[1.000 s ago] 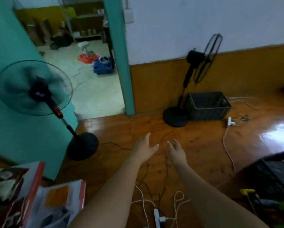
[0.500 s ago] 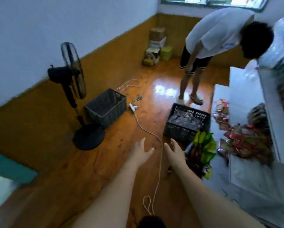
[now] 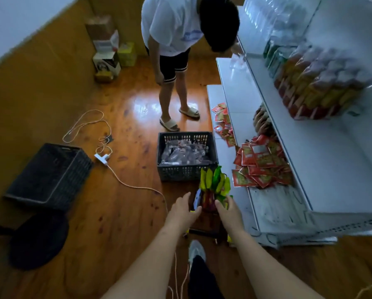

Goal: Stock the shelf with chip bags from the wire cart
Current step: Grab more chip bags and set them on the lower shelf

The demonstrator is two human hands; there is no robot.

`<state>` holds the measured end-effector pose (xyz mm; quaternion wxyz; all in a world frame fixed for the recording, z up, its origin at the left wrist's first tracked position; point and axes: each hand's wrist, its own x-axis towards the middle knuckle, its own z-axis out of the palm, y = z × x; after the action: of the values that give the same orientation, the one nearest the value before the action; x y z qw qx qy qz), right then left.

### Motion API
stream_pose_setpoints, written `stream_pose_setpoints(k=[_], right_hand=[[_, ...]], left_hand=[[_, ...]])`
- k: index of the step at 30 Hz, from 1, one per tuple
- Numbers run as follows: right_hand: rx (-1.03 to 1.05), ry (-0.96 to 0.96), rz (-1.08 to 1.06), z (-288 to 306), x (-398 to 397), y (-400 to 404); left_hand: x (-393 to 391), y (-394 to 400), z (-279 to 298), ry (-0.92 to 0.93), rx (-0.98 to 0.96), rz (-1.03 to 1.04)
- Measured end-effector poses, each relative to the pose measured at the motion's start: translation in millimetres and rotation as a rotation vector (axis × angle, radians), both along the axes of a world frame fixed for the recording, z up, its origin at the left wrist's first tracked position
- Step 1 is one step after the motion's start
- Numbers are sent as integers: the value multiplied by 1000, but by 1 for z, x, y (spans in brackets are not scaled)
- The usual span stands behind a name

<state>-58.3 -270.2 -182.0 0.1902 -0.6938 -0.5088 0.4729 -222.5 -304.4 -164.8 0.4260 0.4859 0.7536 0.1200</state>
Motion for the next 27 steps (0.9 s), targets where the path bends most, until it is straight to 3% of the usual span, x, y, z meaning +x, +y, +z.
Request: stream_pose_setpoints(k=[8, 15, 18, 23, 27], right_hand=[[-196, -50, 71, -75, 9, 129], [-277, -74, 167, -203, -29, 201], [-315, -115, 108, -269, -49, 224], [-388, -247, -34, -339, -76, 251], [-357, -299, -136, -354, -74, 255]], left_hand=[[12, 139, -71, -21, -81, 29], [2, 226, -213, -56, -201, 165], [10, 263, -285, -145, -261, 213], [21, 299, -380, -456, -359, 354], [8, 299, -376, -570, -448, 471]])
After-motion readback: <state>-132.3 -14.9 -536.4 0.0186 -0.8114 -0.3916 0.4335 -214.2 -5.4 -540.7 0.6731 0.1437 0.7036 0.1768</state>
